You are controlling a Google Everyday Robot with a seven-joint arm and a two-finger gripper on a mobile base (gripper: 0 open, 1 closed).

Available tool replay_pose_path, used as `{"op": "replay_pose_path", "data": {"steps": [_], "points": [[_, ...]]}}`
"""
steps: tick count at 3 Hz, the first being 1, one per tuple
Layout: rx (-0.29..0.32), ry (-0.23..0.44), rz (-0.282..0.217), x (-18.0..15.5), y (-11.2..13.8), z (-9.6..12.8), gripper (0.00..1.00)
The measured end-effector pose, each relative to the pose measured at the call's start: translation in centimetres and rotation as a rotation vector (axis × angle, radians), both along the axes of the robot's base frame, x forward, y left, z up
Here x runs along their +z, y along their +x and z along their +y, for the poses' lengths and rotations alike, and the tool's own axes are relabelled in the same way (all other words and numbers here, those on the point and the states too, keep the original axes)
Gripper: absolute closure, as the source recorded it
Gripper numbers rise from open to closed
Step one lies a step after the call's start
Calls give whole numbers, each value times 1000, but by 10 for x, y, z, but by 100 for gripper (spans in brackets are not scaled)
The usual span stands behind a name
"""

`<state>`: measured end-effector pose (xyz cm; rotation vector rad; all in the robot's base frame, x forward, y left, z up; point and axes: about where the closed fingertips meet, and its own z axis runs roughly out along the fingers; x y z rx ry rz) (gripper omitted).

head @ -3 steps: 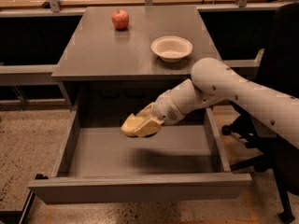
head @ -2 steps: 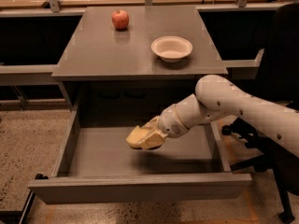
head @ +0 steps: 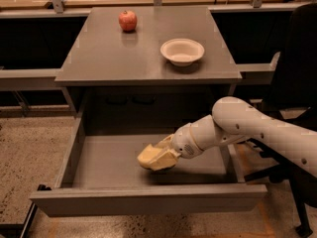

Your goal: Place sponge into top drawer

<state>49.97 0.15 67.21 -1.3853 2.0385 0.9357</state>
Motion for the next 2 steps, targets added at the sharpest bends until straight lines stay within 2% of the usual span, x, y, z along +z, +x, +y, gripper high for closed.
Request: {"op": "replay_pose_path", "data": {"steps": [1,2], "points": [[4,0,1,0,-1,2,12],[7,1,3,-1,-1,3,0]]}}
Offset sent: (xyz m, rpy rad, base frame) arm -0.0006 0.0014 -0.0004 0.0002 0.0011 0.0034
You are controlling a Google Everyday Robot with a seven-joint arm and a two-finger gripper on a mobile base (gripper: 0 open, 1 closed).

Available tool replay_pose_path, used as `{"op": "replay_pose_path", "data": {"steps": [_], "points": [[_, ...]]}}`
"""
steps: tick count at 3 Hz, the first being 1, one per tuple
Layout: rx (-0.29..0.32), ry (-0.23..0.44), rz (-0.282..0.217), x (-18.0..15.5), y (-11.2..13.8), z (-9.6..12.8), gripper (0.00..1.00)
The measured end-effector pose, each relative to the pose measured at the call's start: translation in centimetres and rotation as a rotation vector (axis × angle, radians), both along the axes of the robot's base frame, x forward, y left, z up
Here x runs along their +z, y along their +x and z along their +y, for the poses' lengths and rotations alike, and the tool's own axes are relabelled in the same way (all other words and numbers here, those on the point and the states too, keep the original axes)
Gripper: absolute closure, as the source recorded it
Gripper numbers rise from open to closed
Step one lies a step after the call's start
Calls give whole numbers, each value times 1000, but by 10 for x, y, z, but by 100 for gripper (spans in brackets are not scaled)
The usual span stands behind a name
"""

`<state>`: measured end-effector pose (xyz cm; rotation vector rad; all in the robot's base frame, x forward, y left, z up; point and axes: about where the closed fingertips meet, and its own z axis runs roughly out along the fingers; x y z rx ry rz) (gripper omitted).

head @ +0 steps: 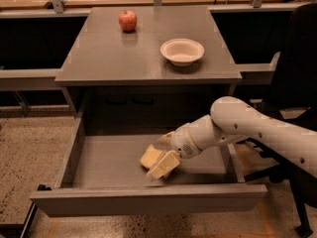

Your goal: Place sponge into top drawer

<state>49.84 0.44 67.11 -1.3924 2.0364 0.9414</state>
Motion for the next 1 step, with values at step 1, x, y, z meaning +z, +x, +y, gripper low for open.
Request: {"op": "replay_pose_path", "data": {"steps": [1], "points": [[0,0,0,0,0,0,0]]}}
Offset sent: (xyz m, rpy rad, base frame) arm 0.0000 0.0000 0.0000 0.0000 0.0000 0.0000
